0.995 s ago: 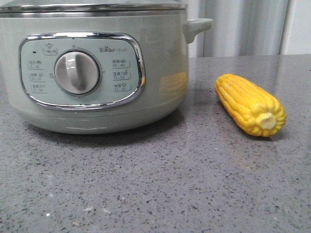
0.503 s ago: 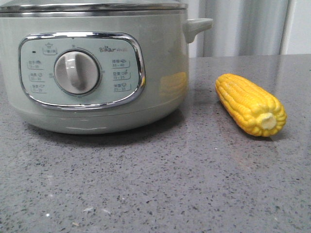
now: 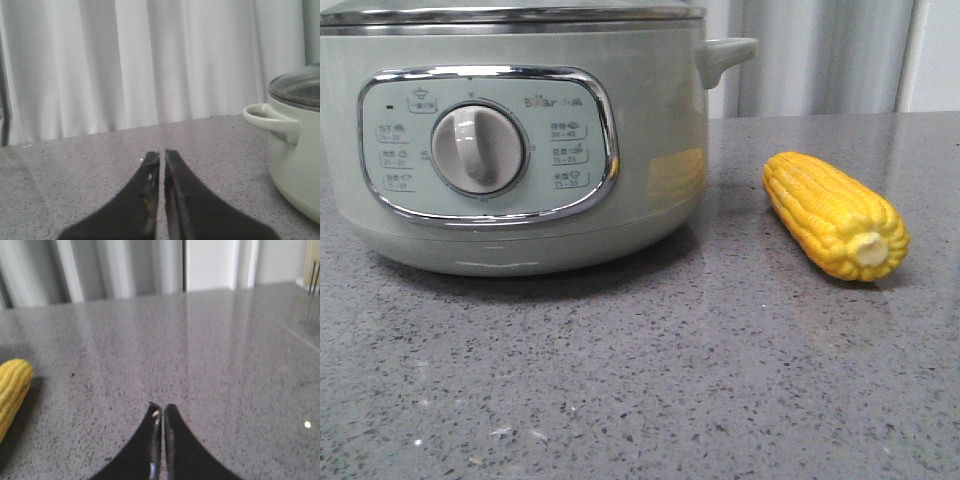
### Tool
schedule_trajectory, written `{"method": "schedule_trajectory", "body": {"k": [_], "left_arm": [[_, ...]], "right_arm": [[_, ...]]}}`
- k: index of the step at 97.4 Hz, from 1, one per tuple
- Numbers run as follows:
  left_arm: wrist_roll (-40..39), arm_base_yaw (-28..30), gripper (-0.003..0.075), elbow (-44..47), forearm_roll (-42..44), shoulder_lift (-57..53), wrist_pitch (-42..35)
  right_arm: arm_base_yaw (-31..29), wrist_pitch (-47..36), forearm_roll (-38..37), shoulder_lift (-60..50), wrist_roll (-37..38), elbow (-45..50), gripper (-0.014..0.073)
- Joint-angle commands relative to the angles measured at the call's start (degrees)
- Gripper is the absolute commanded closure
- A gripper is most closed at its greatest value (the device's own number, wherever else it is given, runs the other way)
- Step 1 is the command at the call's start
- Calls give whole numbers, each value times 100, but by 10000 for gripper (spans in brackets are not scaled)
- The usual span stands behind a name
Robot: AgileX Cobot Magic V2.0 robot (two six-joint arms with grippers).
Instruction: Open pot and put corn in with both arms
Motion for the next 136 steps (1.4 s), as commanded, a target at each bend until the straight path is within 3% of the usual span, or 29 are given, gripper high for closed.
{"method": "schedule_trajectory", "body": {"k": [1, 28, 71, 85, 102, 136], "left_arm": [[-47, -42, 741, -361, -43, 399, -606], [-47, -42, 740, -375, -43, 906, -1346], [-47, -317, 734, -900, -135, 1697, -1370], [-47, -797, 622, -1192, -135, 2184, -1445], [-47, -1505, 452, -1369, -145, 2700, -2209], [-57, -2629, 368, -2237, -438, 3938, -2227]], "right_arm": [[14, -15, 261, 514, -59, -509, 667], [14, 295, 577, 999, -59, -646, 667], [14, 696, 591, 1184, -59, -889, 667], [58, 696, 599, 1342, -59, -889, 667], [329, 686, 599, 1381, -99, -889, 667], [675, 698, 599, 1381, -111, -889, 667]]}}
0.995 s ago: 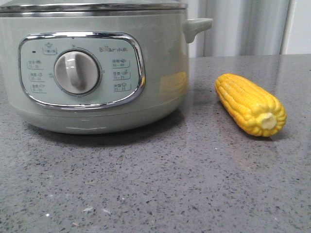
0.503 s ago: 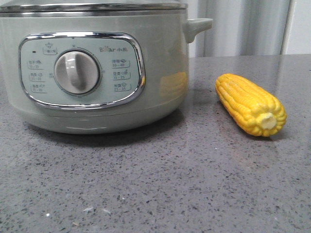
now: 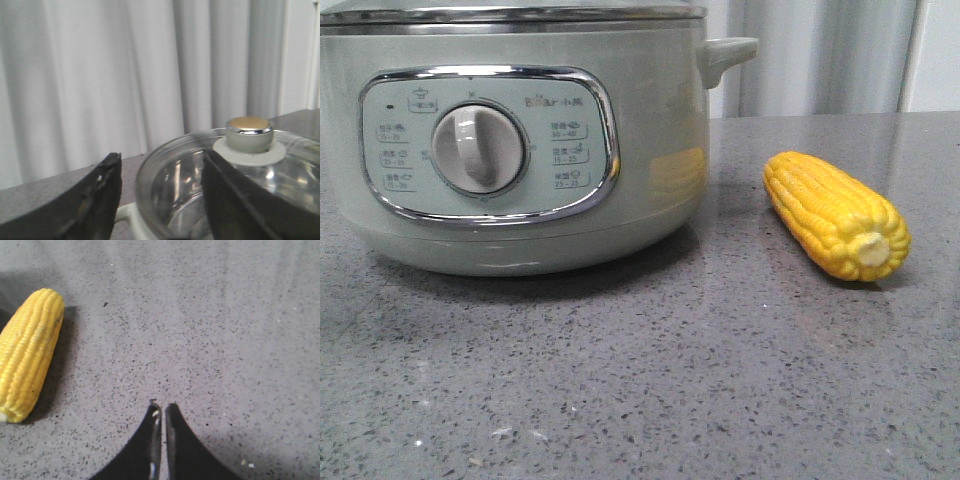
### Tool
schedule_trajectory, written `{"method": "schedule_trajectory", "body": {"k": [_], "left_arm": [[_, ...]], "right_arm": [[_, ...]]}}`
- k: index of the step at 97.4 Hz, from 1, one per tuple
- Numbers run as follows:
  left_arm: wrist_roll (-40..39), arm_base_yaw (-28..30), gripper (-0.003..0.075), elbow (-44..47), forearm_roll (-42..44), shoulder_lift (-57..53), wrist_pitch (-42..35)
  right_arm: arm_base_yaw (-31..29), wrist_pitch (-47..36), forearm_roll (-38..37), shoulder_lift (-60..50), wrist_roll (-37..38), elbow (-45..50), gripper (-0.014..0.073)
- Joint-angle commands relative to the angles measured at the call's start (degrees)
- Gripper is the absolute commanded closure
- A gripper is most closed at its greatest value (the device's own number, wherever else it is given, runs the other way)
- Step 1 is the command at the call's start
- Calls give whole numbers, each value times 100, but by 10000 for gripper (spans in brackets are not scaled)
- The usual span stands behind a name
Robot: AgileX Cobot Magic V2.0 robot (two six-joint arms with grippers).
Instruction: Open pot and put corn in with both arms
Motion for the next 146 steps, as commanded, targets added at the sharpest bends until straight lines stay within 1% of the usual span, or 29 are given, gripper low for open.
{"method": "schedule_trajectory", "body": {"k": [1, 11, 22, 41, 65, 72, 92, 129, 138, 146], "left_arm": [[-57, -279, 365, -432, -89, 337, -481], [-57, -586, 339, -753, -89, 733, -481], [-57, -856, 330, -1096, -89, 1215, -481], [-57, -1059, 330, -1557, -89, 1925, -555], [-57, -1094, 330, -2081, -89, 2648, -621], [-197, -1094, 330, -2233, -89, 2841, -623], [-248, -1094, 330, -2486, -89, 3262, -636], [-319, -1094, 332, -2560, -193, 3489, -639], [-319, -1094, 339, -2560, -193, 3489, -639], [-319, -1094, 367, -2560, -193, 3489, -639]], "right_arm": [[40, -369, 23, 90, -64, -213, 667], [40, -357, 23, 90, -64, -213, 667], [40, -357, 23, 90, -64, -213, 667], [40, -357, 23, 90, -64, -213, 667], [40, -357, 23, 90, -64, -213, 667], [40, -357, 23, 90, -64, -213, 667], [40, -345, 23, 90, -64, -213, 667], [40, -345, 23, 90, -64, -213, 667], [40, -345, 23, 90, -64, -213, 667], [40, -345, 23, 90, -64, -213, 667]]}}
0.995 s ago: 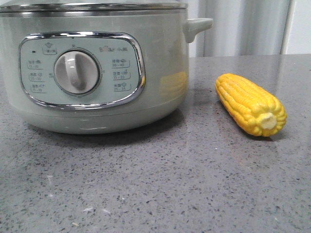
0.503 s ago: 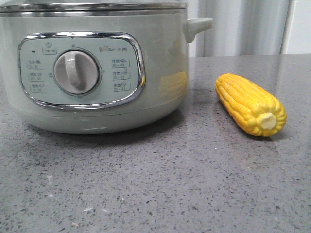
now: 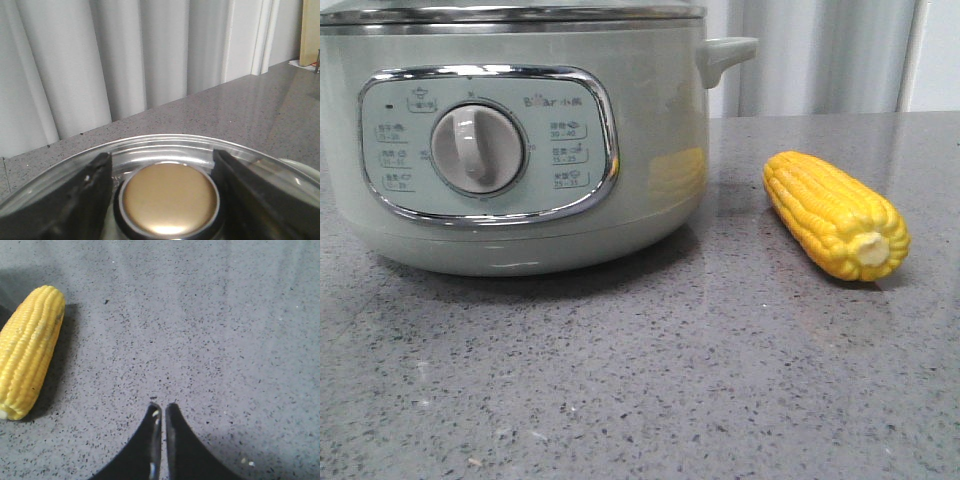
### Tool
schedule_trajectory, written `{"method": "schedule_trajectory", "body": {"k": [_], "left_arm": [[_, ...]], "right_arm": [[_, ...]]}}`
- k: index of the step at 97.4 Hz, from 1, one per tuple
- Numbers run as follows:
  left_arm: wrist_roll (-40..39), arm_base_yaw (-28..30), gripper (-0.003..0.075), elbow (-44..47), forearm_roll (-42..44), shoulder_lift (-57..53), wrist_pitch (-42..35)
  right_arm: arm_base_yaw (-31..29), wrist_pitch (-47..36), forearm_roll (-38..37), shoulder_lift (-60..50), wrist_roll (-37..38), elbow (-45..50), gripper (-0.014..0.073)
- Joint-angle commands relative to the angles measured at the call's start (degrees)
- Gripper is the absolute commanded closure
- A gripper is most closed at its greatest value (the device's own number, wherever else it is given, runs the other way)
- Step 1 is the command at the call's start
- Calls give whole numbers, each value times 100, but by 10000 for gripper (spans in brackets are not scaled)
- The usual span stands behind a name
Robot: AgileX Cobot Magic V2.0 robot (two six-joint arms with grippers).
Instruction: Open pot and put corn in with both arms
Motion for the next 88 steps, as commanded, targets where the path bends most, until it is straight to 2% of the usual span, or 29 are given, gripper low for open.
{"method": "schedule_trajectory", "body": {"k": [1, 22, 34, 88], "left_arm": [[-64, -42, 372, -187, -63, -140, -444], [-64, -42, 547, -187, -65, -140, -444], [-64, -42, 604, -187, -65, -140, -453], [-9, -42, 607, -1036, 112, -540, -234]], "right_arm": [[12, -372, 20, 90, -61, -213, 667], [12, -372, 20, 90, -61, -213, 667], [12, -372, 20, 90, -61, -213, 667], [12, -348, 20, 90, -61, -213, 667]]}}
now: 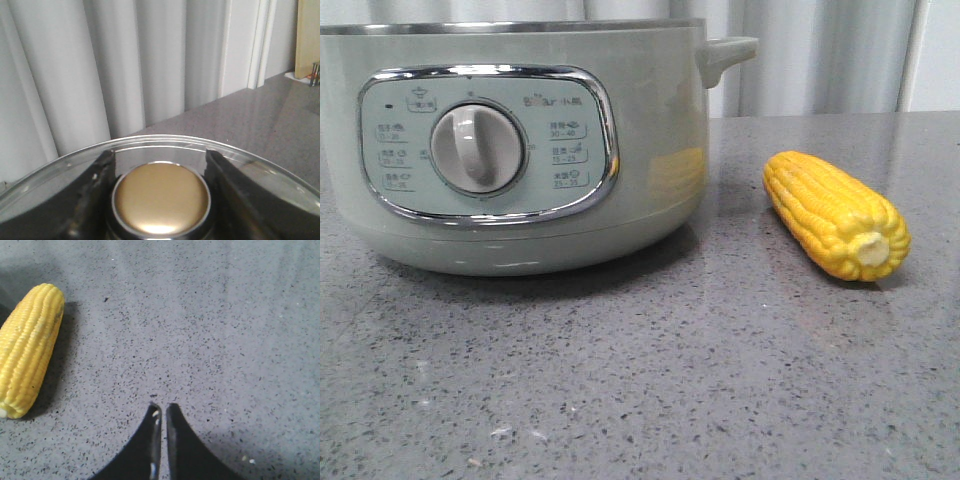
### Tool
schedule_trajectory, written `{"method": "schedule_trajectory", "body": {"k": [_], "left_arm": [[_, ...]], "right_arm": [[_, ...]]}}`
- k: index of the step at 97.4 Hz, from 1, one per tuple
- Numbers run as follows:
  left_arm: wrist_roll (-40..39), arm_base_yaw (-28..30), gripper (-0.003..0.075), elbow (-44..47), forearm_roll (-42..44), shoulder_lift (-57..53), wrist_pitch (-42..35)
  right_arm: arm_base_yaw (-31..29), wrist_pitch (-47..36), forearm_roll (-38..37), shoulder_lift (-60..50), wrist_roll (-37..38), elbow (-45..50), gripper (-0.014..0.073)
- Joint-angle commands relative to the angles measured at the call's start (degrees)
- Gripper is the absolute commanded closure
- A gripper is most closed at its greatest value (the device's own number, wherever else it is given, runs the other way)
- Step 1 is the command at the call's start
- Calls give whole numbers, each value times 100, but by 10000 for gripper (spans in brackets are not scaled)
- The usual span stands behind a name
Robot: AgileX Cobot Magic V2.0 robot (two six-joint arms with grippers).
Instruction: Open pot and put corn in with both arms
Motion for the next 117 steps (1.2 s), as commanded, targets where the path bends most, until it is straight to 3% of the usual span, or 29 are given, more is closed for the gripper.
{"method": "schedule_trajectory", "body": {"k": [1, 20, 39, 53, 71, 82, 102, 117], "left_arm": [[56, -19, 607, -310, 14, -384, -900], [181, 188, 607, -310, 14, -739, -769], [181, 746, 607, -263, 14, -1364, -99], [181, 1207, 607, 26, 144, -1934, -34], [181, 1905, 607, 773, 144, -2944, 101], [181, 2250, 607, 1350, 144, -3585, 101], [181, 2763, 607, 2278, 22, -4440, 112], [181, 2937, 607, 2821, -57, -4715, 112]], "right_arm": [[12, -390, 10, 90, -49, -213, 667], [57, -292, 10, 90, -49, -384, 667], [303, 16, 10, 247, -102, -893, 667], [569, 71, 10, 730, -102, -1264, 667], [1217, 81, 15, 1804, -102, -1913, 664], [1546, 81, 15, 2478, -102, -2334, 612], [1833, 81, 24, 3393, -102, -2907, 529], [1955, 95, 24, 3790, -102, -3231, 519]]}}
